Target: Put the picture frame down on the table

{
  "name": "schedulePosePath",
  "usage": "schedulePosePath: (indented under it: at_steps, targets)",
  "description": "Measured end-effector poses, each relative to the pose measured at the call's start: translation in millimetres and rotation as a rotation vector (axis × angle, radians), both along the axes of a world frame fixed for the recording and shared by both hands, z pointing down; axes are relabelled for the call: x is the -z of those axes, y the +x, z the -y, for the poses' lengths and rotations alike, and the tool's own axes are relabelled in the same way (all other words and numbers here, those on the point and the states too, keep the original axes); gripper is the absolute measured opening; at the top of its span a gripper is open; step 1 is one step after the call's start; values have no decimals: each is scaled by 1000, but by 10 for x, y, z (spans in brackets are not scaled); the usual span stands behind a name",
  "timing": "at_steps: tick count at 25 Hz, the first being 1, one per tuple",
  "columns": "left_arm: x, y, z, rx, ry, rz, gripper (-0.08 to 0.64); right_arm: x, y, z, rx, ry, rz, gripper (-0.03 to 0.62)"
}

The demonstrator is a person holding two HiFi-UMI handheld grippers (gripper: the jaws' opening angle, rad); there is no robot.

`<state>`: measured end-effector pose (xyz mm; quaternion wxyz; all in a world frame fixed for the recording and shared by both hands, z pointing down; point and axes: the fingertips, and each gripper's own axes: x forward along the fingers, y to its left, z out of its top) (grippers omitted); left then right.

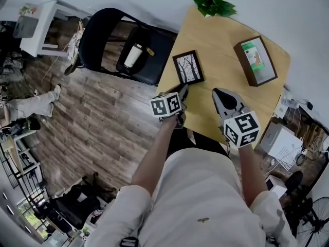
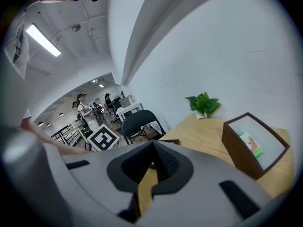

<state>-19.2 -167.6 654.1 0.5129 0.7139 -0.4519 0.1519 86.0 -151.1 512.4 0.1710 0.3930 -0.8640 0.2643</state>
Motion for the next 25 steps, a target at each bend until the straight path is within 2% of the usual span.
schedulePosePath:
  at_steps: [10, 25]
  targets:
    - [532, 9, -209, -194, 138, 88, 75, 231, -102, -123, -78, 27, 18, -2]
    - [1487, -334, -610, -429, 388, 46, 40, 653, -506, -568, -290, 109, -28, -2]
